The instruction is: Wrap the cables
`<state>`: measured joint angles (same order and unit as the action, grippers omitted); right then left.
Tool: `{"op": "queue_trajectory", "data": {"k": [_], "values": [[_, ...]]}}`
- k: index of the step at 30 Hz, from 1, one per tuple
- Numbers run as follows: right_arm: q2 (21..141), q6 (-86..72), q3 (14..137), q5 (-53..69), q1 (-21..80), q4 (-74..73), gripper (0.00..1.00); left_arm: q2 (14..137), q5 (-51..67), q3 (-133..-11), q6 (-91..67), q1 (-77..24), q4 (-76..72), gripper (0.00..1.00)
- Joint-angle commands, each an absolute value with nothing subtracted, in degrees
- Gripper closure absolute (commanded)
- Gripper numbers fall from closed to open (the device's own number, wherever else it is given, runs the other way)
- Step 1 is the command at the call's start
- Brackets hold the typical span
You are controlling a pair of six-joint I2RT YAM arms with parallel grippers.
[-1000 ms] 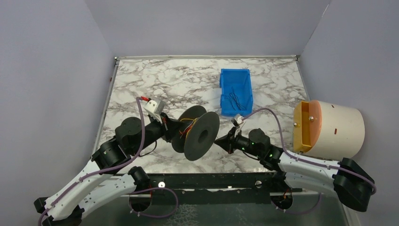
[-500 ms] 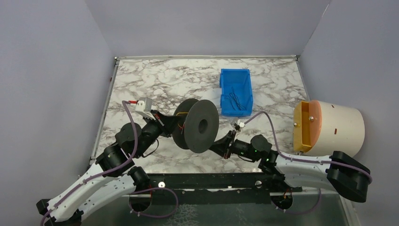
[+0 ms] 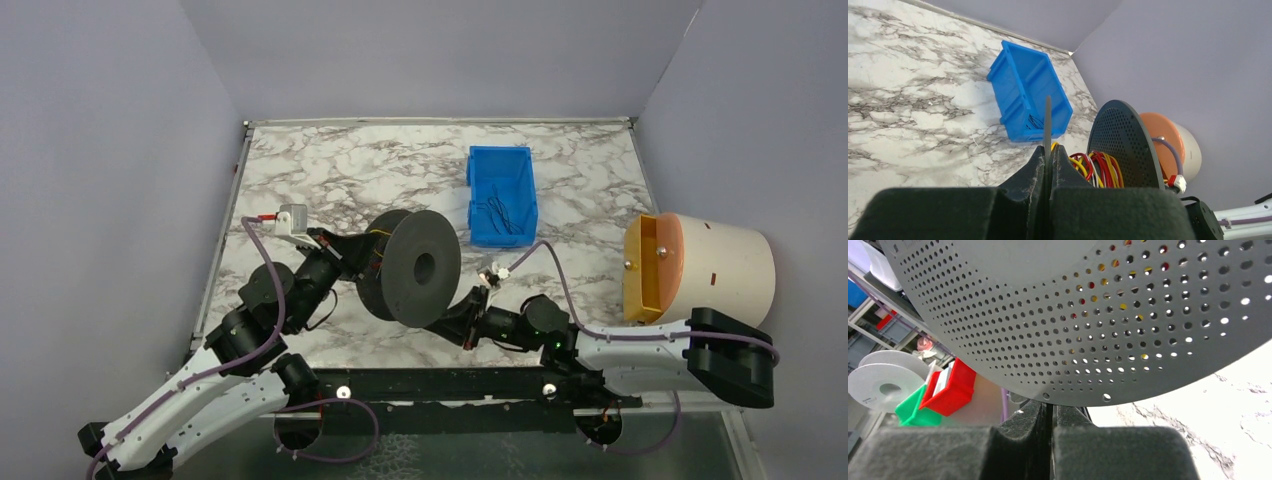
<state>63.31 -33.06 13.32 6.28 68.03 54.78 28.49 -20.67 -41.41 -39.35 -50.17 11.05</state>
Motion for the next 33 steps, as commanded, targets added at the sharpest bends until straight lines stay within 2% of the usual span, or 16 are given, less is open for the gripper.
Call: {"op": "queue_trajectory", "data": {"k": [1,3,14,33], "values": [[65.42,-33.86,15.54,5.56,70.49,56.53,0.91,26.87,-25.08,-42.68,-42.11,-49.98,-1.40,1.00],[66.04,-34.16,15.81,4.56,71.02,56.81,0.86,26.71,-25.21,-42.63,-41.94,-50.01,-1.26,1.00],[64.78,-35.23,13.54,-0.59,71.87,55.88,0.72,25.53,-26.59,-42.73,-41.23,-49.94,-1.26,1.00],[42.03,-26.69,8.67,-13.25,71.81,34.04,0.53,23.29,-27.07,-43.46,-42.16,-50.01,-1.26,1.00]]}}
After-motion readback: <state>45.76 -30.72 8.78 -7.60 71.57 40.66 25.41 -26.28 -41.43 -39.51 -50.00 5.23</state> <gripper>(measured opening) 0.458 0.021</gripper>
